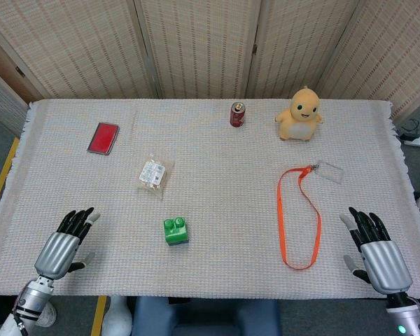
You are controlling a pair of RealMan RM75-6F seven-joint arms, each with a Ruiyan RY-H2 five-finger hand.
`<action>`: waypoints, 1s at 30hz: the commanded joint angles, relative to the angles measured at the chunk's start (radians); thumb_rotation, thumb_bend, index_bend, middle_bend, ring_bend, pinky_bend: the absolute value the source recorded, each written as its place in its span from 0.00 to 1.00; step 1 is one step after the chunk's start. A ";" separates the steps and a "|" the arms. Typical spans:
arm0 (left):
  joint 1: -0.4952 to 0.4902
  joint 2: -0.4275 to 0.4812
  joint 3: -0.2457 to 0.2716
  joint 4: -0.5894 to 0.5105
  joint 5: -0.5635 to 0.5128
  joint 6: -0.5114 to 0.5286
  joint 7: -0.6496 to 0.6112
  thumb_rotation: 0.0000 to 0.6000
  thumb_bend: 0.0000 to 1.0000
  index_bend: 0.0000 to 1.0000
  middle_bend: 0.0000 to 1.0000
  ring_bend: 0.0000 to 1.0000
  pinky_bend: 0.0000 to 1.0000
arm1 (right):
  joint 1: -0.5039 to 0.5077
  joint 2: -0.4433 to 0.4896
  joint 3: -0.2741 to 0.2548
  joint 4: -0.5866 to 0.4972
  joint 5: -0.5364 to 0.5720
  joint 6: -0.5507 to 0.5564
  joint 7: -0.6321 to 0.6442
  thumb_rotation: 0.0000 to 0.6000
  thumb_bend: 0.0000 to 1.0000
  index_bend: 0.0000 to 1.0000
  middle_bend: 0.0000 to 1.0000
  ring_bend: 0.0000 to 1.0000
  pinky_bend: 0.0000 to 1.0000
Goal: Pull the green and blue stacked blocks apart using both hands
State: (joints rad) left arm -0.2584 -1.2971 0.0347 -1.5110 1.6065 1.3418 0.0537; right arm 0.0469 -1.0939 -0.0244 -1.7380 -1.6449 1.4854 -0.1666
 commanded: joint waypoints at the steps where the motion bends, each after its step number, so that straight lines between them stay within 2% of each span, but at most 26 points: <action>1: -0.007 -0.003 0.002 0.006 0.004 -0.011 -0.008 1.00 0.34 0.00 0.00 0.00 0.00 | -0.007 0.001 -0.003 0.001 -0.007 0.013 0.000 1.00 0.39 0.00 0.00 0.00 0.00; 6: -0.022 -0.014 0.008 0.019 0.041 -0.007 -0.043 1.00 0.34 0.00 0.00 0.00 0.00 | -0.020 0.009 -0.012 0.006 -0.029 0.040 0.018 1.00 0.39 0.00 0.00 0.00 0.00; 10: -0.031 -0.054 0.020 0.072 0.131 0.068 -0.201 1.00 0.31 0.01 0.01 0.00 0.00 | -0.030 0.022 -0.031 0.010 -0.069 0.059 0.040 1.00 0.39 0.00 0.00 0.00 0.00; 14: -0.045 -0.098 0.035 0.134 0.175 0.089 -0.285 1.00 0.27 0.01 0.03 0.00 0.00 | -0.041 0.027 -0.033 0.015 -0.089 0.090 0.059 1.00 0.39 0.00 0.00 0.00 0.00; 19: -0.076 -0.117 0.042 0.078 0.176 0.055 -0.359 1.00 0.23 0.02 0.04 0.00 0.00 | -0.043 0.019 -0.030 0.017 -0.088 0.092 0.053 1.00 0.39 0.00 0.00 0.00 0.00; 24: -0.051 -0.202 0.008 -0.032 0.104 0.064 -0.307 1.00 0.21 0.04 0.08 0.00 0.00 | -0.037 0.017 -0.027 0.016 -0.081 0.076 0.050 1.00 0.39 0.00 0.00 0.00 0.00; 30: -0.059 -0.326 -0.037 -0.045 0.055 0.040 -0.164 1.00 0.21 0.05 0.09 0.00 0.00 | -0.043 0.030 -0.025 0.017 -0.085 0.095 0.081 1.00 0.39 0.00 0.00 0.00 0.00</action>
State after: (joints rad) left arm -0.3142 -1.5655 0.0257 -1.5437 1.6972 1.3986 -0.1657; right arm 0.0055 -1.0665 -0.0493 -1.7218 -1.7282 1.5765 -0.0900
